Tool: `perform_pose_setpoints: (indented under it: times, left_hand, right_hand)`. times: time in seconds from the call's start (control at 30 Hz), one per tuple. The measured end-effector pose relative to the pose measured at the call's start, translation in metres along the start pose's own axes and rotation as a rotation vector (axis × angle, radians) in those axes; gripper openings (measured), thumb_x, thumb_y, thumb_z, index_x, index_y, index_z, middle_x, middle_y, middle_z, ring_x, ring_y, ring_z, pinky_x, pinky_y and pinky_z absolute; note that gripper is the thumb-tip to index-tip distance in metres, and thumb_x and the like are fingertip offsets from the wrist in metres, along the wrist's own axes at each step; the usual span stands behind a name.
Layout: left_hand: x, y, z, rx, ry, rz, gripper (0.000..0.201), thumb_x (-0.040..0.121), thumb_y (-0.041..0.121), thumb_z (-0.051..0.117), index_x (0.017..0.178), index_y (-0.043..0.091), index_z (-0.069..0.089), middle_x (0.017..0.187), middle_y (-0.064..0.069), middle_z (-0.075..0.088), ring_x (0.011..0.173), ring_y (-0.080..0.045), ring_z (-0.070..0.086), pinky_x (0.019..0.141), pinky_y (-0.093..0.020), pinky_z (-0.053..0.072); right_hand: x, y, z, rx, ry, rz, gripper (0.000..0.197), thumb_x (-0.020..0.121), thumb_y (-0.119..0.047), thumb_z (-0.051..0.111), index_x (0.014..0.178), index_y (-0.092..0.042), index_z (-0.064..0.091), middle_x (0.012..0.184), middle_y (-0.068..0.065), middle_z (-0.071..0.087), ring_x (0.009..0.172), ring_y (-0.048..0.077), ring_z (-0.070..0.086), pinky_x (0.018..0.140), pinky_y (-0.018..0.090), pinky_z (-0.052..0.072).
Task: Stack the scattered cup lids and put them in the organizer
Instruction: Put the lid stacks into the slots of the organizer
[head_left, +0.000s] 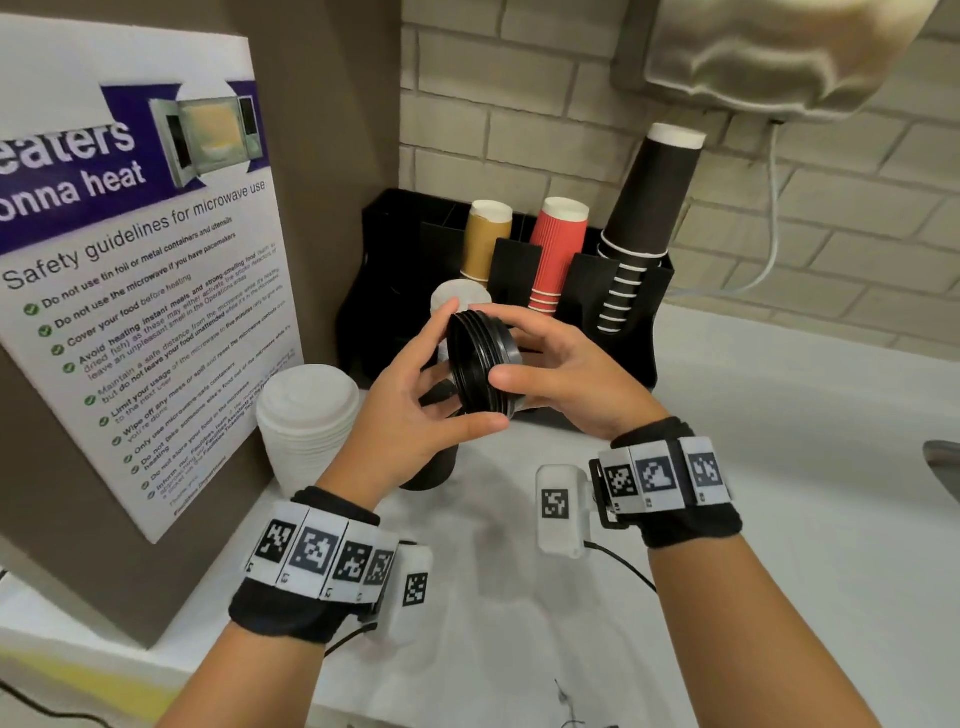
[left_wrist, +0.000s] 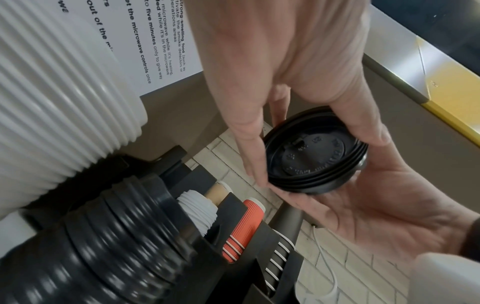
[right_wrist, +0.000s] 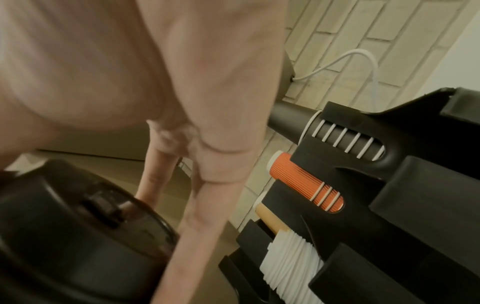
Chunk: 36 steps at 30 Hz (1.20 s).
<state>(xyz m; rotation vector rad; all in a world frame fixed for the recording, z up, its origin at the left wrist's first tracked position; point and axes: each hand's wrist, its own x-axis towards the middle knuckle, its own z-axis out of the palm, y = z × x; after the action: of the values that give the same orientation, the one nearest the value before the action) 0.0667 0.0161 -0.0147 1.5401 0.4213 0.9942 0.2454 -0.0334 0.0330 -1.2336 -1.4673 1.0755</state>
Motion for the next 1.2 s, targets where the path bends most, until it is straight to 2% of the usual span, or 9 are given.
perform_pose_setpoints:
  times: [0.2, 0.3, 0.4, 0.5, 0.57, 0.63, 0.77, 0.97, 1.2]
  left_hand:
    - [0.004, 0.0, 0.003, 0.027, -0.031, -0.01, 0.104, 0.061, 0.021, 0.083, 0.147, 0.042, 0.027, 0.152, 0.011, 0.037, 0.136, -0.01, 0.044, 0.109, -0.042, 0.043]
    - [0.01, 0.002, 0.002, 0.108, -0.043, -0.002, 0.104, 0.063, 0.029, 0.081, 0.145, 0.046, 0.02, 0.155, 0.011, 0.031, 0.14, -0.009, 0.037, 0.113, -0.034, 0.036]
    - [0.014, 0.007, -0.005, 0.157, 0.045, -0.003, 0.087, 0.066, 0.039, 0.075, 0.139, 0.049, 0.03, 0.146, 0.013, 0.041, 0.128, -0.007, 0.05, 0.102, -0.025, 0.045]
    - [0.012, 0.011, -0.017, 0.18, 0.134, 0.028, 0.055, 0.076, 0.039, 0.071, 0.125, 0.049, 0.048, 0.122, 0.018, 0.057, 0.102, -0.002, 0.064, 0.084, -0.016, 0.052]
    - [0.009, 0.011, -0.023, 0.195, 0.168, 0.033, 0.047, 0.082, 0.031, 0.069, 0.122, 0.046, 0.051, 0.116, 0.015, 0.059, 0.094, -0.001, 0.065, 0.082, -0.017, 0.05]
    - [0.008, 0.01, -0.028, 0.207, 0.186, 0.026, 0.045, 0.084, 0.025, 0.069, 0.122, 0.044, 0.051, 0.116, 0.01, 0.059, 0.09, -0.003, 0.065, 0.085, -0.022, 0.049]
    - [0.007, 0.009, -0.034, 0.224, 0.187, 0.016, 0.044, 0.087, 0.019, 0.068, 0.119, 0.046, 0.053, 0.111, 0.014, 0.06, 0.092, -0.009, 0.066, 0.085, -0.023, 0.049]
    - [0.004, 0.008, -0.037, 0.23, 0.19, 0.009, 0.037, 0.087, 0.018, 0.067, 0.115, 0.041, 0.059, 0.111, 0.009, 0.062, 0.094, -0.022, 0.067, 0.09, -0.03, 0.052]
    - [0.003, 0.009, -0.038, 0.253, 0.195, -0.004, 0.032, 0.081, 0.028, 0.068, 0.11, 0.042, 0.063, 0.111, 0.013, 0.063, 0.088, -0.01, 0.067, 0.089, -0.028, 0.051]
  right_hand:
    - [-0.003, -0.006, 0.0, -0.144, 0.067, -0.059, 0.067, 0.072, -0.022, 0.081, 0.133, -0.022, 0.053, 0.116, 0.007, 0.065, 0.109, 0.02, 0.064, 0.096, 0.045, 0.052]
    - [0.003, -0.008, -0.008, -0.187, 0.067, -0.093, 0.063, 0.073, -0.019, 0.081, 0.13, -0.023, 0.055, 0.118, 0.006, 0.063, 0.109, 0.02, 0.063, 0.093, 0.039, 0.053]
    - [0.019, -0.009, -0.033, -0.127, 0.233, -0.103, 0.061, 0.07, -0.023, 0.082, 0.126, -0.03, 0.057, 0.118, 0.005, 0.062, 0.106, 0.021, 0.065, 0.076, 0.034, 0.058]
    - [0.039, -0.001, -0.068, -0.191, 0.517, -0.1, 0.064, 0.07, -0.028, 0.084, 0.126, -0.031, 0.053, 0.119, 0.002, 0.061, 0.107, 0.017, 0.064, 0.083, 0.032, 0.057]
    - [0.051, 0.013, -0.08, -0.372, 0.576, -0.095, 0.069, 0.069, -0.029, 0.085, 0.129, -0.027, 0.049, 0.115, -0.007, 0.06, 0.103, 0.006, 0.06, 0.084, 0.017, 0.05]
    - [0.063, 0.029, -0.084, -0.585, 0.508, -0.045, 0.073, 0.068, -0.028, 0.085, 0.13, -0.023, 0.046, 0.116, -0.008, 0.057, 0.105, 0.008, 0.057, 0.087, 0.02, 0.047]
    - [0.078, 0.063, -0.077, -1.038, 0.345, 0.143, 0.077, 0.068, -0.026, 0.084, 0.129, -0.02, 0.038, 0.129, 0.007, 0.053, 0.118, 0.03, 0.049, 0.099, 0.048, 0.041]
    - [0.091, 0.091, -0.06, -1.523, 0.15, 0.332, 0.073, 0.067, -0.033, 0.081, 0.123, -0.013, 0.039, 0.121, 0.006, 0.056, 0.115, 0.027, 0.048, 0.097, 0.046, 0.034]
    - [0.103, 0.105, -0.049, -1.673, -0.093, 0.453, 0.077, 0.076, -0.036, 0.073, 0.139, -0.015, 0.034, 0.121, 0.005, 0.057, 0.114, 0.026, 0.053, 0.091, 0.039, 0.039]
